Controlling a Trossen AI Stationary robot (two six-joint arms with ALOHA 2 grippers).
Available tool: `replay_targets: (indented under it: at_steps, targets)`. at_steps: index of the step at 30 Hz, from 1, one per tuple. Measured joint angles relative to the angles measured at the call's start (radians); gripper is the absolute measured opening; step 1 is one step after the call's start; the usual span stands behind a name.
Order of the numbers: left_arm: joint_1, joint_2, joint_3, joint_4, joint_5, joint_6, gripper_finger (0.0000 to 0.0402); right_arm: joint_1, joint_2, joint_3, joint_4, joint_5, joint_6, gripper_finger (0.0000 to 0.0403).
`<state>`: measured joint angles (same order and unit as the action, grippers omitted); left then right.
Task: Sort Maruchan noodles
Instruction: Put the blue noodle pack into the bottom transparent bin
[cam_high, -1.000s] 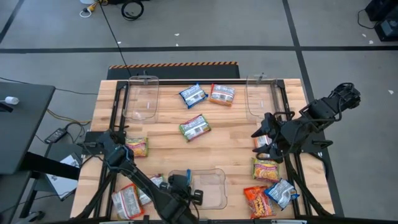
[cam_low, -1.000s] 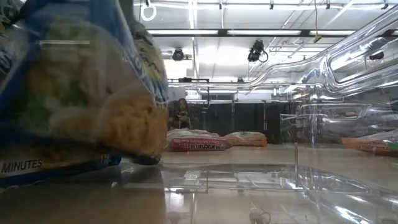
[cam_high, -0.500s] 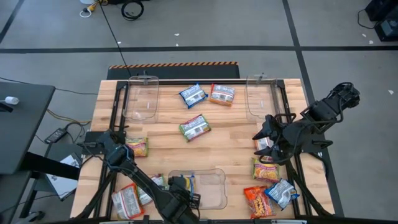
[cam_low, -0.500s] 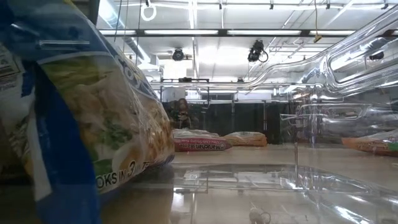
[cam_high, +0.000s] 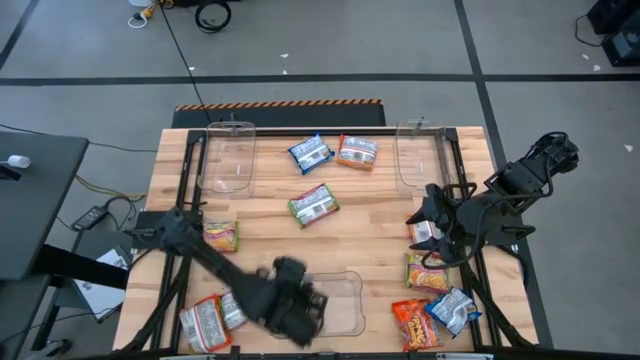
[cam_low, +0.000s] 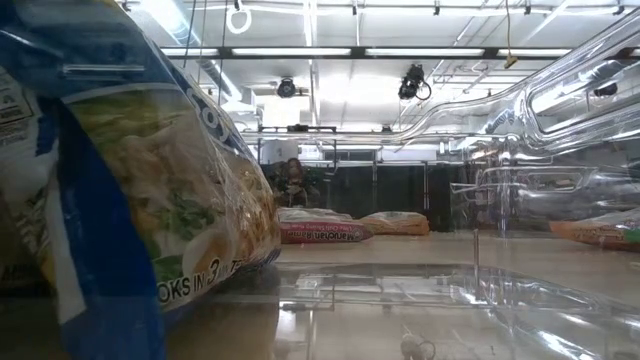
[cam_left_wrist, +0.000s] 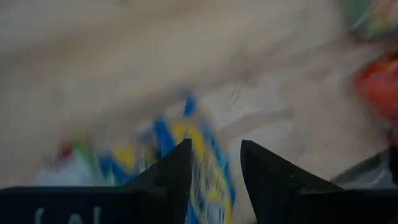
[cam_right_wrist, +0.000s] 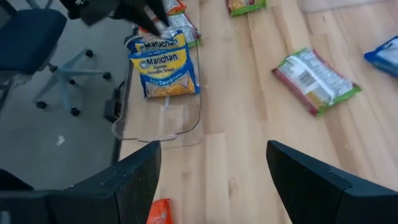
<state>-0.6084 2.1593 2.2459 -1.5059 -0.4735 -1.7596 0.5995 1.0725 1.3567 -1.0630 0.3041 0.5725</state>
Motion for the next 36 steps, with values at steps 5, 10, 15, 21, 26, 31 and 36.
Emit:
replay_targets:
  at_steps: [5,10,15,21,26,31,36]
  targets:
    - [0.183,-0.030,0.000,0.003,-0.024,0.369,0.0141,0.000,-0.013,0.000,-0.001,0.067,-0.045,0.0295]
    - [0.379,-0.019,0.000,0.050,0.005,0.735,0.0141,0.000,-0.048,0.000,-0.001,0.096,-0.052,0.0295]
    - [0.585,-0.017,-0.001,0.154,0.043,0.988,0.0146,0.000,-0.091,0.000,-0.003,0.096,-0.050,0.0295]
    - [0.777,0.020,-0.032,0.223,0.133,1.193,0.0180,0.000,-0.122,0.000,-0.005,0.096,-0.076,0.0295]
    - [0.843,0.082,-0.108,0.310,0.102,1.321,0.0206,-0.001,-0.127,0.000,-0.012,0.109,-0.078,0.0295]
    - [0.869,0.115,-0.199,0.448,0.052,1.384,0.0208,-0.001,-0.124,0.000,-0.013,0.153,-0.069,0.0295]
    - [0.894,0.135,-0.274,0.509,0.039,1.414,0.0208,-0.010,-0.115,0.000,-0.012,0.245,-0.019,0.0295]
